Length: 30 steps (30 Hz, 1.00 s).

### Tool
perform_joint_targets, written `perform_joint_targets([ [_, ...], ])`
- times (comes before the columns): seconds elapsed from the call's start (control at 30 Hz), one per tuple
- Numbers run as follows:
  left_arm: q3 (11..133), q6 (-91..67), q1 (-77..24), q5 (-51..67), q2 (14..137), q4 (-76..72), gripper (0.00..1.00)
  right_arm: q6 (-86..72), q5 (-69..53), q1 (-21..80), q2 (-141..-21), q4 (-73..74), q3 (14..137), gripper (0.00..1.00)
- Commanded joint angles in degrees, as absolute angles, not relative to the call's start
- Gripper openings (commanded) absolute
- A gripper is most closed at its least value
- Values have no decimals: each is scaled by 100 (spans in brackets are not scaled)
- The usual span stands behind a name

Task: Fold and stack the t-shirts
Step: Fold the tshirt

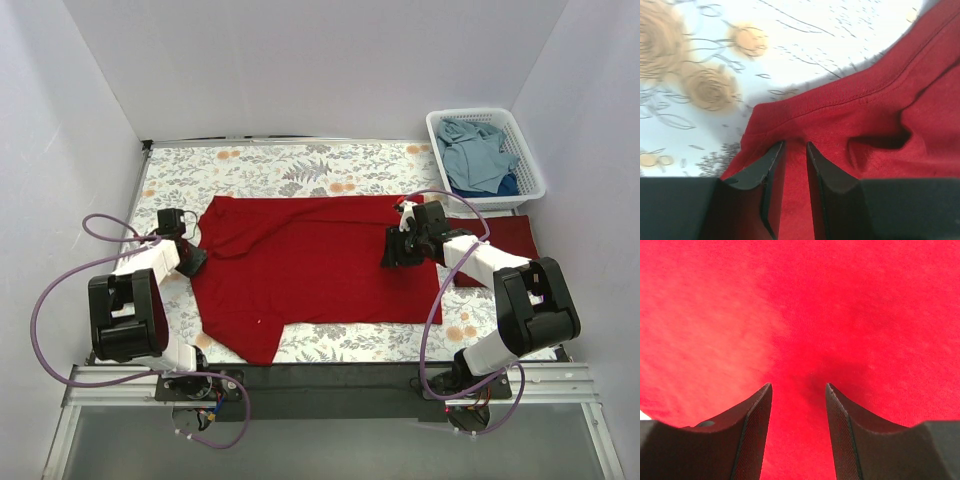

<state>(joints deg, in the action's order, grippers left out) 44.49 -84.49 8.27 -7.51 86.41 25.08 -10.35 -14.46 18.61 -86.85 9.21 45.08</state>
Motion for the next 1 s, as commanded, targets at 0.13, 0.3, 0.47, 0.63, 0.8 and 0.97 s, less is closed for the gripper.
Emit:
perform_joint_targets([
  [0.13,3859,-8534,1011,-1424,7817,3339,25,-1002,-994,1872,-8657,1379,4509,53],
  [0.3,3762,-8692,1002,-1582,6646,3595,32,-1028,-642,1872,-8403,1564,4535,53],
  [0.47,4296,-8350,1002,-1074,6389,3139,42,-940,-598,1863,-8358,1389,5053,53],
  [0.63,4588,-8078,1002,-353,7118,2734,48,-1344,-36,1557,-8954,1047,5825,51],
  [0.8,4238,-7893,888,-53,7146,2181,52,-1819,377,1354,-9535,651,6257,47],
  [0.97,3982,-7691,669,-263,6987,1890,55,-2100,641,1187,-10124,502,6644,46],
])
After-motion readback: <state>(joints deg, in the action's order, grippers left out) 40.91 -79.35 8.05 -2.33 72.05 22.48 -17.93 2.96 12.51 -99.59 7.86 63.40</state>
